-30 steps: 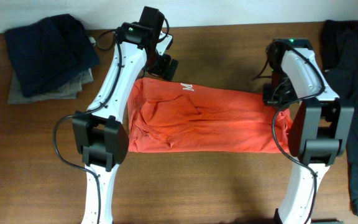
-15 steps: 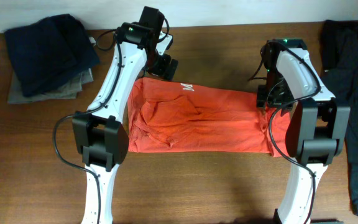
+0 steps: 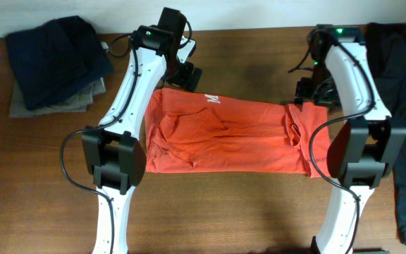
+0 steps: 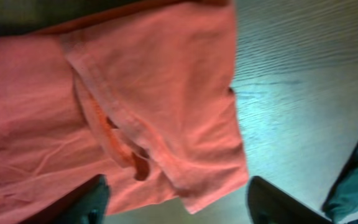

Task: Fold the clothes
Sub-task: 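Lift the right side and fold it leftward toward the shirt center, then lower the folded right side onto the shirt with the right gripper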

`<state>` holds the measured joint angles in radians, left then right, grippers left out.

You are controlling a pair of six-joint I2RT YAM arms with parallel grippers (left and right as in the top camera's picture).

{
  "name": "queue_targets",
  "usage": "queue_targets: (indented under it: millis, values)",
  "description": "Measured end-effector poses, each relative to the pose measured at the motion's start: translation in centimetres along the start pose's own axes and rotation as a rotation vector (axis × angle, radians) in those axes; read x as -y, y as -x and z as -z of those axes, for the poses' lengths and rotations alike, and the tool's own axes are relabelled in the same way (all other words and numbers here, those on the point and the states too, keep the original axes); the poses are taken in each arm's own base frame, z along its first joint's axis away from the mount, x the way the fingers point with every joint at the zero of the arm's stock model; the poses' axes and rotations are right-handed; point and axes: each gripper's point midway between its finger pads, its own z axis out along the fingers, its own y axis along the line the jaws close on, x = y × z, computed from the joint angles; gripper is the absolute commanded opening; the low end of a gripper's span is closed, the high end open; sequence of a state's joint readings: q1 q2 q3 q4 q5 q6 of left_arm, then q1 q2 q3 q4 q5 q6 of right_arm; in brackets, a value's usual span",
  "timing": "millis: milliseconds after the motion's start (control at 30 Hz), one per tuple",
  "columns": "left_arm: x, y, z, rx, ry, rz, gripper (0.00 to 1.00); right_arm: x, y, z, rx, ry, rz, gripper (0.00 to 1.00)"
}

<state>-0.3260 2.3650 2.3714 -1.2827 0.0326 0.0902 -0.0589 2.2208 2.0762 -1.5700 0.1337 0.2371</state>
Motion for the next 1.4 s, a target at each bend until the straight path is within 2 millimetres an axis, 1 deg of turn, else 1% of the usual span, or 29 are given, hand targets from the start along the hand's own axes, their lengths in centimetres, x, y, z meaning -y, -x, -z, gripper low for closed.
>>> queue_targets:
  millis: [67, 133, 200, 267, 467, 600, 700, 867, 967, 1033, 1133, 1167, 1200, 1233, 1300, 1333, 1400]
  values:
    - [0.0, -0.1, 0.0, -0.003, 0.000, 0.000, 0.99, 1.1, -0.4, -0.2, -0.028, 0.008, -0.011, 0.71]
    - [0.0, -0.1, 0.0, -0.003, -0.001, 0.000, 0.99, 1.7, -0.7, -0.5, -0.056, 0.038, -0.011, 0.62]
    - [0.0, -0.1, 0.0, -0.003, 0.000, 0.000, 0.99, 1.8, -1.3, -1.2, -0.096, 0.101, 0.005, 0.55]
    - [0.0, -0.1, 0.0, -0.003, 0.000, 0.000, 0.99, 1.6, -2.0, -2.1, -0.137, 0.156, 0.033, 0.52]
    - [0.0, -0.1, 0.0, -0.003, 0.000, 0.000, 0.99, 0.0, -5.2, -4.5, -0.271, 0.225, 0.104, 0.46]
    - [0.0, -0.1, 0.0, -0.003, -0.001, 0.000, 0.99, -0.7, -6.8, -5.6, -0.332, 0.225, 0.137, 0.47]
    - [-0.1, -0.1, 0.0, -0.003, 0.000, 0.001, 0.99, -0.4, -7.5, -6.1, -0.358, 0.197, 0.138, 0.48]
    - [-0.3, -0.1, 0.0, -0.003, 0.001, 0.005, 0.99, 0.6, -7.7, -6.4, -0.366, 0.117, 0.104, 0.48]
    - [-0.3, -0.1, 0.0, -0.003, 0.001, 0.006, 0.99, 0.9, -8.0, -6.2, -0.370, 0.055, 0.086, 0.50]
    - [-0.4, -0.1, 0.0, -0.003, 0.002, 0.007, 0.99, 0.7, -8.5, -5.6, -0.374, 0.013, 0.088, 0.53]
    - [-0.6, -0.1, 0.0, -0.003, 0.003, 0.011, 0.99, -0.5, -9.7, -3.1, -0.326, -0.031, 0.127, 0.63]
    - [-0.7, -0.1, 0.0, -0.003, 0.004, 0.013, 0.99, -1.1, -10.0, -1.9, -0.285, -0.038, 0.139, 0.66]
    - [-0.8, -0.2, 0.0, -0.003, 0.004, 0.015, 0.99, -1.4, -10.1, -1.4, -0.266, -0.039, 0.149, 0.78]
    - [-0.9, -0.2, 0.0, -0.004, 0.005, 0.017, 0.99, -1.8, -10.6, -0.3, -0.231, -0.039, 0.158, 0.99]
    - [-1.1, -0.2, 0.0, -0.003, 0.006, 0.021, 0.99, -2.1, -11.5, 0.6, -0.193, -0.036, 0.173, 0.99]
    - [-1.3, -0.2, 0.0, -0.004, 0.007, 0.024, 0.99, -2.1, -11.8, 0.7, -0.168, -0.029, 0.168, 0.99]
    - [-1.5, -0.2, 0.1, -0.003, 0.008, 0.029, 0.99, -2.1, -11.7, -0.2, -0.138, -0.024, 0.156, 0.99]
